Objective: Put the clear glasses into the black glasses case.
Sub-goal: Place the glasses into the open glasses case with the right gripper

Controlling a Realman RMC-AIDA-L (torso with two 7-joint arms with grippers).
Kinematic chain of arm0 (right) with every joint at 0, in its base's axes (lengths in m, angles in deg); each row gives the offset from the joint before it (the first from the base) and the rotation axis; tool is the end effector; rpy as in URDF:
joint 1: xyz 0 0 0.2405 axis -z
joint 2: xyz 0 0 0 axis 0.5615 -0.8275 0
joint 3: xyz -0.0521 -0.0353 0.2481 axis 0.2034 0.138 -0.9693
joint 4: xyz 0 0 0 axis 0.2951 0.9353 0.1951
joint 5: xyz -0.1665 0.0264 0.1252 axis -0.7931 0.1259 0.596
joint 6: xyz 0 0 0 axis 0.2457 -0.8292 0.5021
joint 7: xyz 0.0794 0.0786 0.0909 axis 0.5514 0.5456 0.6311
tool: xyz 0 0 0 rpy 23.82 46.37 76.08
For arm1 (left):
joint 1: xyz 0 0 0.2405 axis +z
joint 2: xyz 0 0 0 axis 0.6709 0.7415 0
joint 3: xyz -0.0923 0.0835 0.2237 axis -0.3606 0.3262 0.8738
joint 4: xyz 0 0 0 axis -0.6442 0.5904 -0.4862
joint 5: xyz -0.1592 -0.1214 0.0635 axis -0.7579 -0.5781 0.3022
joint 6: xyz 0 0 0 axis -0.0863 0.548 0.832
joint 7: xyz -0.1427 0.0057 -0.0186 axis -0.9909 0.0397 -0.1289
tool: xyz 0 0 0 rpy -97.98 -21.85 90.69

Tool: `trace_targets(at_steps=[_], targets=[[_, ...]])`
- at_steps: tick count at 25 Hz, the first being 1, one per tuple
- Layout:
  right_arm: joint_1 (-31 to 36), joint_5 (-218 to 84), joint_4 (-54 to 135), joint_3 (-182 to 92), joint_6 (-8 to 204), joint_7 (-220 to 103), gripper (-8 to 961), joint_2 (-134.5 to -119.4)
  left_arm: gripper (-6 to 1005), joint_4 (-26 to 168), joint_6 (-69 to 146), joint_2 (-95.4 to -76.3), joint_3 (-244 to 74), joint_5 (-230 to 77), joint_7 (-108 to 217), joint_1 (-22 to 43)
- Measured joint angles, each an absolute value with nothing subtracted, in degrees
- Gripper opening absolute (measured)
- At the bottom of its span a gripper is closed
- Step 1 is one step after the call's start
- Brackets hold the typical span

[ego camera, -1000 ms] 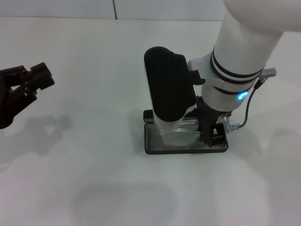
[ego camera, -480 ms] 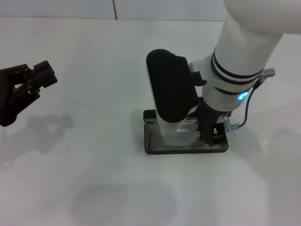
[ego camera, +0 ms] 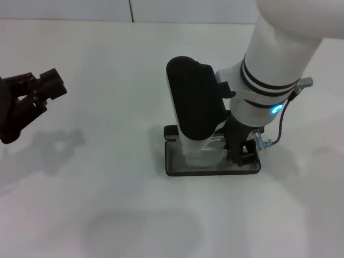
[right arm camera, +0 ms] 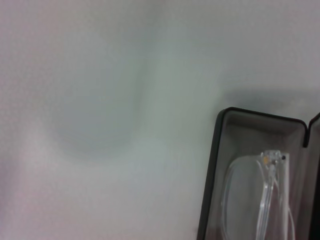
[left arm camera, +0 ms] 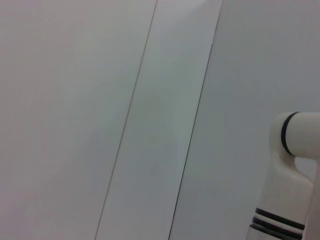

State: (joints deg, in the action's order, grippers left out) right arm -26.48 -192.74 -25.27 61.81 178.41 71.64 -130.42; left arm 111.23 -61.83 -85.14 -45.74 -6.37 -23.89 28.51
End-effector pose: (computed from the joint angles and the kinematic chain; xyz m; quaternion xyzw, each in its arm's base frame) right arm 0.0656 0.3351 -0.0862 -0.9259 -0.1338 -0.3525 0.0226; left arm -0.2799 0.2564 0.0853 -0.8585 -0.1777 -0.4520 0.1647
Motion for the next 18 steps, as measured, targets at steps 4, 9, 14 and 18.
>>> trace_targets(at_steps=[4,9,14,18], targets=[[-26.48,-192.57,-25.27,61.81,178.41,71.63,91,-130.42,188,110.83,-61.83,-85.16,-45.74,-6.37,-23.45,28.51],[-26.48,-191.88,-25.27,61.82,178.41,71.63,92,-130.42,190,110.80,-61.83,-85.16,-45.48,-6.28,-23.38,28.58],[-26.48,-191.87,-25.27,61.77,178.41,71.83,90,-130.42,192,110.80,-61.90,-85.25,-45.68,-5.69,-23.36,28.67],[-26.48,-191.82,-25.27,61.38,178.25,72.14,91,-130.42,194,110.81,-61.95,-85.25,-45.70,-5.64,-23.30,28.87]])
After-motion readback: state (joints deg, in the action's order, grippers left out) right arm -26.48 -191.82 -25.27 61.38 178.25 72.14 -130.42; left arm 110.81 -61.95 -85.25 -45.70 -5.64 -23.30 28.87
